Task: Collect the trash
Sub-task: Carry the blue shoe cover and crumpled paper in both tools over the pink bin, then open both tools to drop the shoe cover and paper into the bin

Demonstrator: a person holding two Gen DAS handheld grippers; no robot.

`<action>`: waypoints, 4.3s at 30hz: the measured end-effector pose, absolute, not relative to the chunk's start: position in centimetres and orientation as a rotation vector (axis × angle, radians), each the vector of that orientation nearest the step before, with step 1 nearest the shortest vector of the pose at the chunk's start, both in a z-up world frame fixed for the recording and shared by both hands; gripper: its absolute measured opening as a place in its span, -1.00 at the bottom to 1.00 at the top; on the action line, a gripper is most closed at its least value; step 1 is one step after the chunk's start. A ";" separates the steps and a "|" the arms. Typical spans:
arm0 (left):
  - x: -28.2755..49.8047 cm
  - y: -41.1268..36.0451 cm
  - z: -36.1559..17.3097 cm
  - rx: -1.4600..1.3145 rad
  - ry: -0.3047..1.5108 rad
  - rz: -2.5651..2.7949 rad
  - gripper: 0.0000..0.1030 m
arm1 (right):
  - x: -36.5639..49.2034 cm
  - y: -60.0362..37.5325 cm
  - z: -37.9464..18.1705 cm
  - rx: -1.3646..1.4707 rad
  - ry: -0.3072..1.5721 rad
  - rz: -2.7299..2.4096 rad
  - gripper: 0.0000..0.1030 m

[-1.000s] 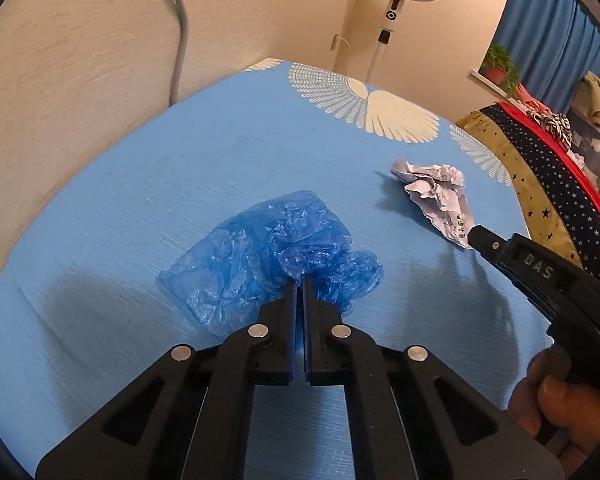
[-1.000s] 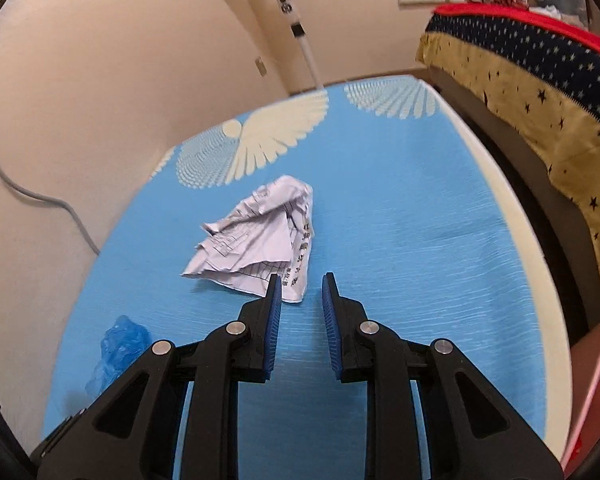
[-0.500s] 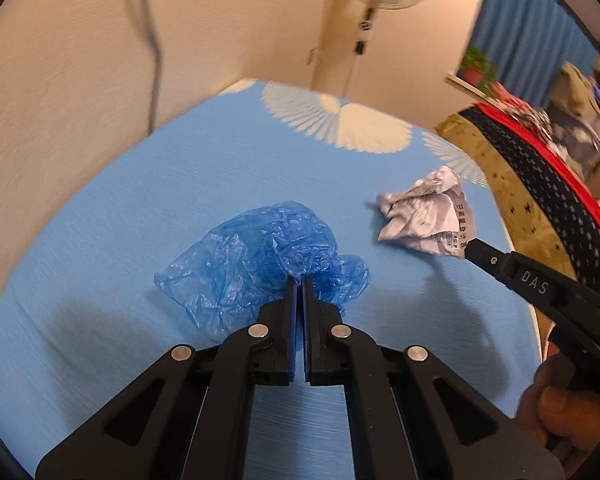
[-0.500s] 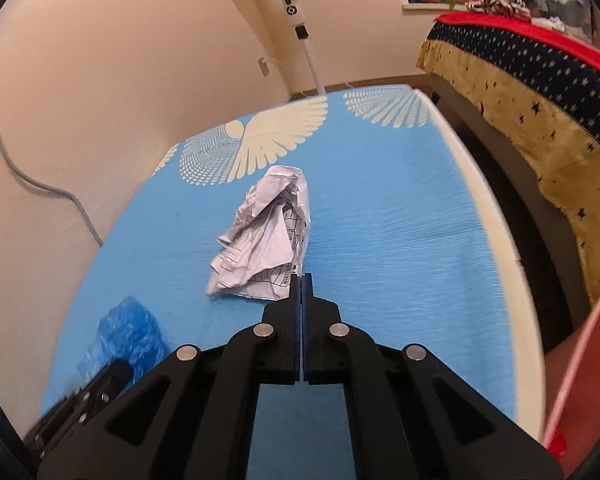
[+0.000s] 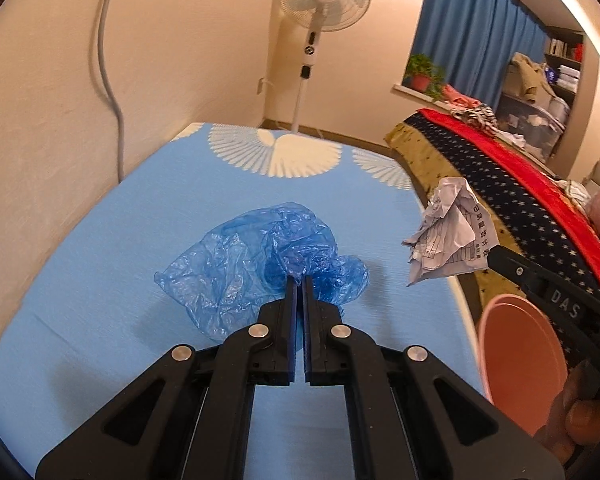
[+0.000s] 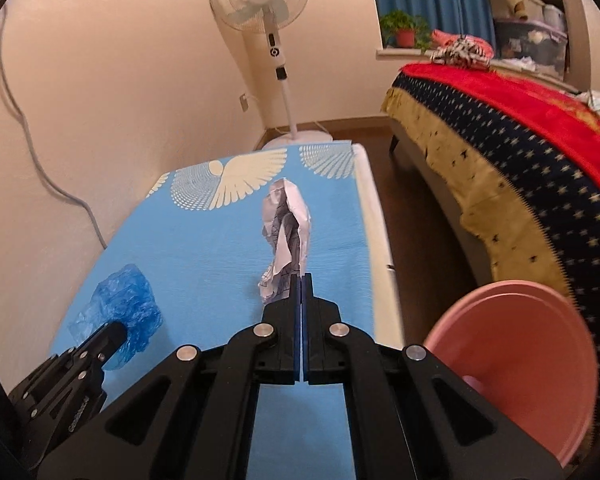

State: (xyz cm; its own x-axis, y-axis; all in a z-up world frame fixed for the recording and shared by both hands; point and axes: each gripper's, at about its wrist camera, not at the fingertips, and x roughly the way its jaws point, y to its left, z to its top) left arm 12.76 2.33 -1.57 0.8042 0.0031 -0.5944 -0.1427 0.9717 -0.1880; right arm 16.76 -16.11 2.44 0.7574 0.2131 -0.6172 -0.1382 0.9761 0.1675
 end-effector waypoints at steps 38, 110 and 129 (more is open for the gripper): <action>6.2 -4.8 2.1 -0.151 0.552 -0.126 -0.96 | 3.6 -24.1 8.5 0.024 0.564 0.033 -1.00; 12.3 -18.1 -4.0 -0.108 0.695 -0.478 -0.31 | 7.3 -35.0 4.6 0.137 0.615 -0.324 -0.85; 5.5 -9.7 2.2 -0.063 0.546 -0.273 0.69 | 3.0 -30.2 9.2 0.140 0.511 -0.262 0.86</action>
